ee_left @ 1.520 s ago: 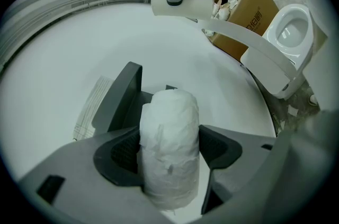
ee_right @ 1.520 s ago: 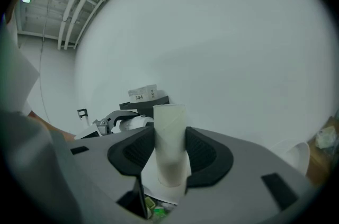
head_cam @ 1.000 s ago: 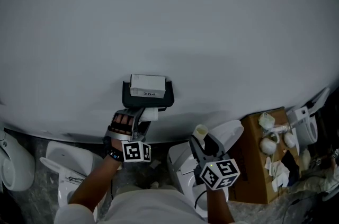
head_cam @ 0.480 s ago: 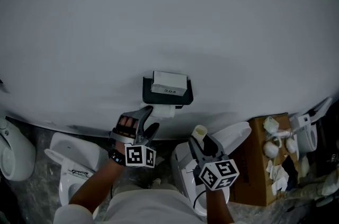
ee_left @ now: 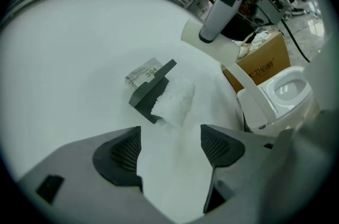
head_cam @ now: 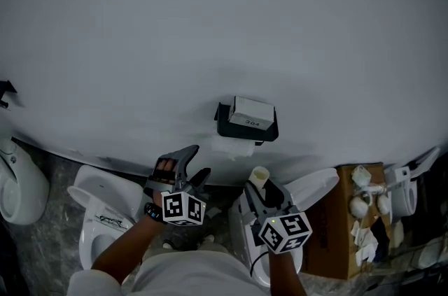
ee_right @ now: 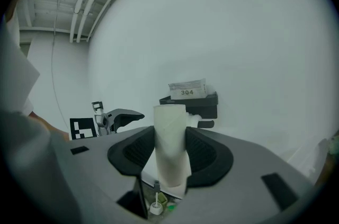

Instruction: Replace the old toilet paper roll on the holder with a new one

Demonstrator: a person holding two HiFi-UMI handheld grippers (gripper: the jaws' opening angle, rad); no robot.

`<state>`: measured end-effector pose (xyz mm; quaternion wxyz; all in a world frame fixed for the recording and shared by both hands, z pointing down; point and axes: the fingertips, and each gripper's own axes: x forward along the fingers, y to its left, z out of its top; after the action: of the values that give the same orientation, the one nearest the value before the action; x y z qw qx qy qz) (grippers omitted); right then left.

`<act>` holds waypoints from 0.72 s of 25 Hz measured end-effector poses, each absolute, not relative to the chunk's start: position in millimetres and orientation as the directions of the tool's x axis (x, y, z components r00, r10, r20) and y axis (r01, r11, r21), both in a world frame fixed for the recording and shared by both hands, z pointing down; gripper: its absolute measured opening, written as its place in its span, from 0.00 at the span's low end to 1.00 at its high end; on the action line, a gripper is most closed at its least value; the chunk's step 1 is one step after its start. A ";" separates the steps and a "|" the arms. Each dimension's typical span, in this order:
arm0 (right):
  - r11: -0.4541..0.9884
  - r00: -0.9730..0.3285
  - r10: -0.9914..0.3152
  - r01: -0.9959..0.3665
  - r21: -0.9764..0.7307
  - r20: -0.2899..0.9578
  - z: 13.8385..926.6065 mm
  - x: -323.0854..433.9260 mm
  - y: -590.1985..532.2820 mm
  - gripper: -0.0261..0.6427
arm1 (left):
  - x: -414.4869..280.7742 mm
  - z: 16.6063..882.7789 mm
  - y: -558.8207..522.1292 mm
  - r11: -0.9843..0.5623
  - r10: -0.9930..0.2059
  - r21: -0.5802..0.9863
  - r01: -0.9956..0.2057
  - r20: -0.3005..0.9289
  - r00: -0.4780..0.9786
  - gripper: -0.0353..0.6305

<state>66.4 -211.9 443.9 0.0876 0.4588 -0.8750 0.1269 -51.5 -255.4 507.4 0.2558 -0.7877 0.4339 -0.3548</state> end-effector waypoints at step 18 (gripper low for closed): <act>0.656 -0.677 -0.697 -0.735 -0.172 0.236 433.2 5.1 -170.5 0.31 | -164.7 539.7 -177.9 -0.437 -0.857 -0.053 -0.898 0.328 0.398 0.29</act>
<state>5.1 -170.5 433.2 0.0746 0.3950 -0.9068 0.1271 -164.7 -177.9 539.7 -0.0663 -0.8333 0.5265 -0.1549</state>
